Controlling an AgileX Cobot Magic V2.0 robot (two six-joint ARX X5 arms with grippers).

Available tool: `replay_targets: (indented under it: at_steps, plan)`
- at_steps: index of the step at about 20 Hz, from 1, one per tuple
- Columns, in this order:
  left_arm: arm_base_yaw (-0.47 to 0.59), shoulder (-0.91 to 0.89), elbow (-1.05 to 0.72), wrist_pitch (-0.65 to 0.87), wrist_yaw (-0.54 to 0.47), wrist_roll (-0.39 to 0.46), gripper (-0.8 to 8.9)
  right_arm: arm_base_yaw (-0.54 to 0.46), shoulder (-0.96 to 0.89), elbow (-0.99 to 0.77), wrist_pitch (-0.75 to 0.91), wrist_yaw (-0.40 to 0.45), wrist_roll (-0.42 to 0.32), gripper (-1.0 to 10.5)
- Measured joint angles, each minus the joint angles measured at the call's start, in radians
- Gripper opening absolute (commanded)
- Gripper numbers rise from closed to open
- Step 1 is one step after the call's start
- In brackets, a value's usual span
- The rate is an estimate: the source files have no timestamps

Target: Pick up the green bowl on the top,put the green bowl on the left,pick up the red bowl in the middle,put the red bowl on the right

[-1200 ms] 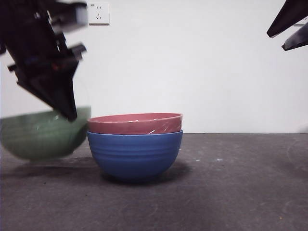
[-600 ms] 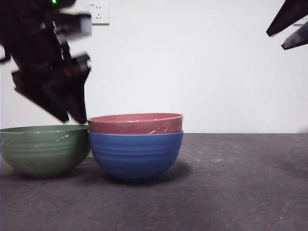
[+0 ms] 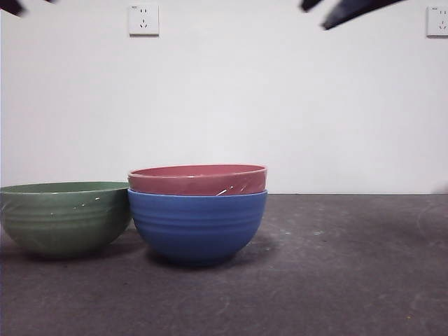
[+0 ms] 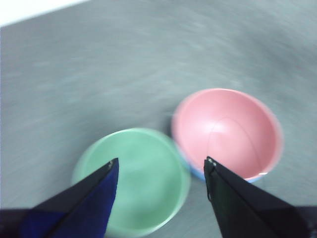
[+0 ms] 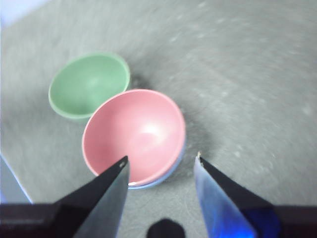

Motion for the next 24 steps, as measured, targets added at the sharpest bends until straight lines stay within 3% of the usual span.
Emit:
replay_targets:
  at_steps: [3,6,11,19,22,24]
  plan:
    - [0.145,-0.09,0.0,-0.101,0.0,-0.005,2.97,0.136,0.143,0.114,-0.053,0.084,-0.049,2.2]
    - [0.25,-0.124,0.0,-0.157,0.002,-0.005,2.96,0.233,0.275,0.152,-0.052,0.107,-0.073,2.2]
    - [0.257,-0.118,0.0,-0.195,0.045,-0.005,2.96,0.322,0.457,0.152,-0.048,0.137,-0.106,2.2]
    - [0.257,-0.113,0.0,-0.18,0.055,-0.005,2.96,0.338,0.579,0.152,-0.037,0.13,-0.14,2.2]
    - [0.257,-0.112,0.0,-0.18,0.055,-0.005,2.96,0.338,0.589,0.152,-0.036,0.13,-0.145,0.8]
    - [0.257,-0.112,0.0,-0.179,0.054,-0.005,2.96,0.338,0.589,0.152,-0.036,0.129,-0.148,0.6]
